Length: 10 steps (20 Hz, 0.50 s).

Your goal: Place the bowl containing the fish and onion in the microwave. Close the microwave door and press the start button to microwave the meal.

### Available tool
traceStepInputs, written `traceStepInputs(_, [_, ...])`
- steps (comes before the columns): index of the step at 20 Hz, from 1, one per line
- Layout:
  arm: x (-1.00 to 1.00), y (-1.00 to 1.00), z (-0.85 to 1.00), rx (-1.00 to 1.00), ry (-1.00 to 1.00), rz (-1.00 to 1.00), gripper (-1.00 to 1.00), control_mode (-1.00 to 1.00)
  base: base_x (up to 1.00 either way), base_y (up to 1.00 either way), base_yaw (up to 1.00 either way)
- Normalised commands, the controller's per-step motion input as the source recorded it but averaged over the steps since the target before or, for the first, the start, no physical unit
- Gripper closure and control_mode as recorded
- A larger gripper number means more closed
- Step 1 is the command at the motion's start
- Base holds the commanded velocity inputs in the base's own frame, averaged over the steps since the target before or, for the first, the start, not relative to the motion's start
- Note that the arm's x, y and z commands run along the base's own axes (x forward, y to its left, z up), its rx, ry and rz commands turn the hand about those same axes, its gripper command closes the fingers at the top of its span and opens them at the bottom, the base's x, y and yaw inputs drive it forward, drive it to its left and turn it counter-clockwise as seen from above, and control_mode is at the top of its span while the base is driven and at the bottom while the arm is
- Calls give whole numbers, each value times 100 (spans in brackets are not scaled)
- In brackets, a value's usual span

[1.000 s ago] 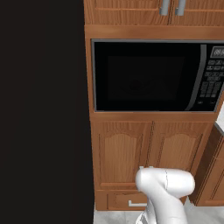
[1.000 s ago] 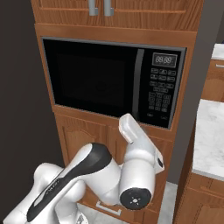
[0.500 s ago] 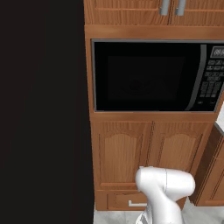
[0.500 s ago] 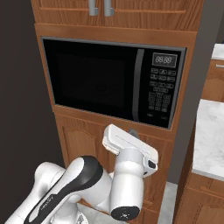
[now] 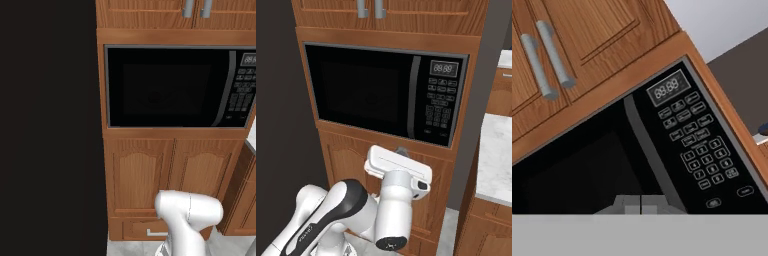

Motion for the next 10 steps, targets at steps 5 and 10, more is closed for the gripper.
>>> traceStepInputs(5, [0, 0, 4, -5, 0, 0, 100, -100, 0, 0, 0])
traceStepInputs(10, [3, -10, 1, 0, 0, 0, 100, -100, 0, 0, 0])
